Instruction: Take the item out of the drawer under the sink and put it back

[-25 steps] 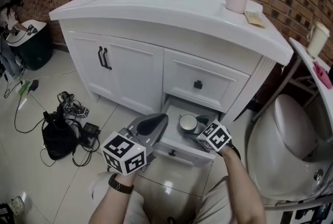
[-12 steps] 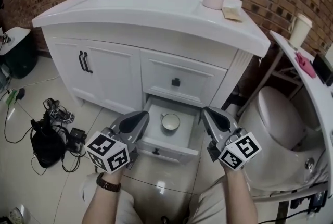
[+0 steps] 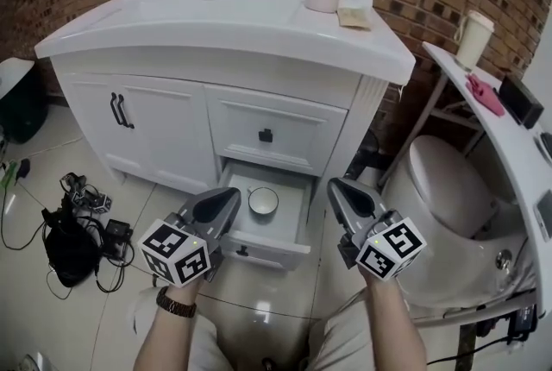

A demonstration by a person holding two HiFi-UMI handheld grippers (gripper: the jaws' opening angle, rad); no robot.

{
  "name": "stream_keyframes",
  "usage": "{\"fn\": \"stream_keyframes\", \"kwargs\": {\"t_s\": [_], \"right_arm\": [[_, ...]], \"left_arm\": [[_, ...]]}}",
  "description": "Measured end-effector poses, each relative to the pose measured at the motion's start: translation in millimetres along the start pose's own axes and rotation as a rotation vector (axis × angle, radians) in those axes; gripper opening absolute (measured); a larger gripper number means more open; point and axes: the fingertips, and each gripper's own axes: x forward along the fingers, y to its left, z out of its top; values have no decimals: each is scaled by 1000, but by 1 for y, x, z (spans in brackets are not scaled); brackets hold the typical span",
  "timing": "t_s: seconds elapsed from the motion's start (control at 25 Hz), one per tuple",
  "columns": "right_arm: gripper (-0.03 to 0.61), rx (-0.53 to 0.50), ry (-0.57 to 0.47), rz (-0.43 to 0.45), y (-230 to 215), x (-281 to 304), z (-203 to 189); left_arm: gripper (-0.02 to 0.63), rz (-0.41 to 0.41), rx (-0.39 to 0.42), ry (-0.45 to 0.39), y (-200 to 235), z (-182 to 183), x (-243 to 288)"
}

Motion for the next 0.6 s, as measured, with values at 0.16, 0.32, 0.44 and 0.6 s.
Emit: {"fn": "stream_keyframes", "kwargs": {"t_s": [0.16, 0.32, 0.44, 0.6], "right_arm": [[0, 1, 4, 18, 6, 6, -1], [0, 1, 10, 30, 10, 14, -4], [0, 5, 14, 34, 12, 21, -6], [0, 12, 20, 33, 13, 29, -10]], "left_arm": [[20, 2, 2, 15, 1, -3, 3], [20, 8, 3, 14, 3, -2, 1], [20, 15, 0, 13, 7, -2, -1], [20, 24, -7, 11, 12, -2, -3]]}}
